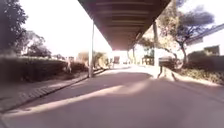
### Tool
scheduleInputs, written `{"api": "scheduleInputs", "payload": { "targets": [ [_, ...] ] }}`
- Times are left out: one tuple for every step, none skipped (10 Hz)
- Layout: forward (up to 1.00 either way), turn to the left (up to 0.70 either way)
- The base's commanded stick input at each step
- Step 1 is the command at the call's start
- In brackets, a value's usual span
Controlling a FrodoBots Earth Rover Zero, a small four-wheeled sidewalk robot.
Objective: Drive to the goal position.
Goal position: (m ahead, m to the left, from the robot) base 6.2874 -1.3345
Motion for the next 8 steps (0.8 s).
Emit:
{"api": "scheduleInputs", "payload": {
  "targets": [
    [0.7, 0.0],
    [0.7, 0.0],
    [0.7, 0.0],
    [0.7, 0.0],
    [0.7, 0.0],
    [0.7, 0.0],
    [0.7, 0.0],
    [0.7, 0.0]
  ]
}}
